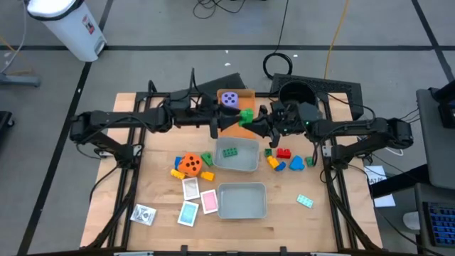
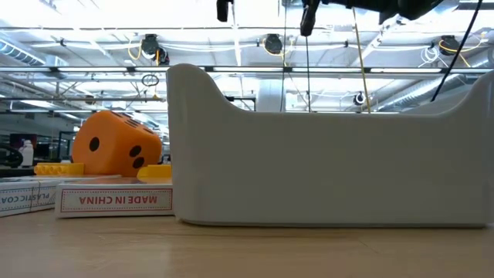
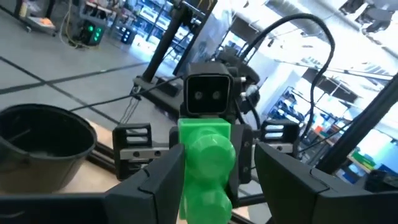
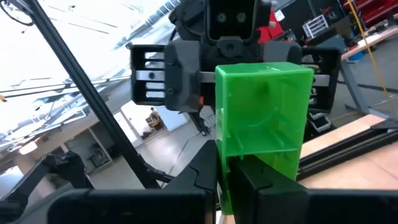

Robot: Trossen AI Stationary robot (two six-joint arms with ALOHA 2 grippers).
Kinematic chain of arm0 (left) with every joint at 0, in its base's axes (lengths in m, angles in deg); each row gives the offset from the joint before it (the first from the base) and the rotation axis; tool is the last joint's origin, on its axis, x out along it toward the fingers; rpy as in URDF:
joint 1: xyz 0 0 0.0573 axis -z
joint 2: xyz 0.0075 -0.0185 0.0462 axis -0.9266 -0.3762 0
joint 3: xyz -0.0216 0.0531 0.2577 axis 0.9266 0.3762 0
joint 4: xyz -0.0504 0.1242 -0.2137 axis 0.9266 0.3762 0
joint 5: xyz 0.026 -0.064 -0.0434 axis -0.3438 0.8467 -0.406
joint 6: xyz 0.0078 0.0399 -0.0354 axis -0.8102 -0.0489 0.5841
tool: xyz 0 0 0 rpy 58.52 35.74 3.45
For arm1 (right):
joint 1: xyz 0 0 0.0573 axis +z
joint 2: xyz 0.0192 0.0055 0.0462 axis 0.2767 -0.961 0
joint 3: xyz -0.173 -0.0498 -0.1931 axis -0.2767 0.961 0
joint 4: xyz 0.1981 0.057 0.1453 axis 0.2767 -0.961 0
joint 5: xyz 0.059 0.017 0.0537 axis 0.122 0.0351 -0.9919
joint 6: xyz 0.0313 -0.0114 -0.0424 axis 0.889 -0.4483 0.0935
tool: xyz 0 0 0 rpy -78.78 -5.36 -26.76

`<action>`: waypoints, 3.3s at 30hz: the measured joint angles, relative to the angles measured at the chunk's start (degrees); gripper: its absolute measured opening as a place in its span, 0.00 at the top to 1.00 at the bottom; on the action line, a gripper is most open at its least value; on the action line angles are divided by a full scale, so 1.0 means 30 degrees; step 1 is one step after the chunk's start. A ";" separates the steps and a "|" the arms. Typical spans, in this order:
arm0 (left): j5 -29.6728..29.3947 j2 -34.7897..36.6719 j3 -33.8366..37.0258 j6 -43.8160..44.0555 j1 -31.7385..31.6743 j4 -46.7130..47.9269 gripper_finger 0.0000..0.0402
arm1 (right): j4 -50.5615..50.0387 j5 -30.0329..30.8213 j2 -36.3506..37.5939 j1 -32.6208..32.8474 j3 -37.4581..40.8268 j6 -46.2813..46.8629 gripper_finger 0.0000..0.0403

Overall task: Pick & Place Toys
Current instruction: Put the green game piece into the top gray bin

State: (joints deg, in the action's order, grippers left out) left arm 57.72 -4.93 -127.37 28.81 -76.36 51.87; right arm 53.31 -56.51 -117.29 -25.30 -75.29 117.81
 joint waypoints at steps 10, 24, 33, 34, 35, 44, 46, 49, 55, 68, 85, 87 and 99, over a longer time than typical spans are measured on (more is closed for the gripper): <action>0.0115 -0.0675 -0.0222 -0.0266 0.0100 -0.0074 0.51 | -0.0293 0.0022 -0.0005 0.0124 0.0000 0.0050 0.97; 0.0452 -0.2103 -0.1843 -0.0685 0.0119 0.1106 0.51 | -0.0861 -0.0055 -0.0204 0.0124 -0.0015 0.0000 0.97; 0.0387 -0.2054 -0.1865 -0.0397 -0.0026 0.1796 0.56 | -0.1152 0.0022 -0.0209 0.0131 -0.0015 0.0045 0.97; 0.0369 -0.2054 -0.1872 -0.0383 -0.0020 0.1913 0.59 | -0.1183 0.0022 -0.0209 0.0131 -0.0015 0.0102 0.97; 0.0355 -0.2048 -0.1872 -0.0376 -0.0020 0.1977 0.61 | -0.1239 0.0027 -0.0209 0.0131 -0.0007 0.0132 0.97; 0.0347 -0.2047 -0.1872 -0.0514 -0.0031 0.2052 0.66 | -0.1422 0.0044 -0.0201 0.0124 0.0000 0.0139 0.97; 0.0355 -0.2047 -0.1872 -0.0558 -0.0027 0.2050 0.63 | -0.1416 0.0037 -0.0201 0.0131 0.0000 0.0145 0.95; 0.0370 -0.2047 -0.1872 -0.0646 -0.0027 0.2038 0.61 | -0.1400 0.0029 -0.0201 0.0131 0.0000 0.0228 0.91; 0.0595 -0.2047 -0.1872 -0.0684 -0.0020 0.2069 0.67 | -0.1385 -0.0307 -0.0194 0.0106 0.0000 0.0564 0.80; 0.1452 -0.2025 -0.1872 -0.1056 -0.0241 0.1831 0.66 | -0.1157 -0.3009 0.0135 -0.1070 0.0000 0.1270 0.57; 0.1657 0.0721 -0.1872 -0.3382 -0.1527 0.5554 0.67 | -0.1676 -0.4989 0.2288 -0.3113 0.0000 0.1411 0.55; 0.1987 0.1033 -0.1865 -0.3683 -0.1568 0.6885 0.67 | -0.1859 -0.5429 0.2617 -0.3401 0.0000 0.1414 0.55; 0.1756 0.0738 -0.1858 -0.4318 0.0478 1.1844 0.67 | -0.9000 -0.5332 0.4610 -0.4313 0.0000 -0.1401 0.55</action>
State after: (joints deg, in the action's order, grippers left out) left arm 62.99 -2.72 -132.95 15.85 -74.92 87.40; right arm 26.31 -72.50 -103.45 -38.24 -75.29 113.61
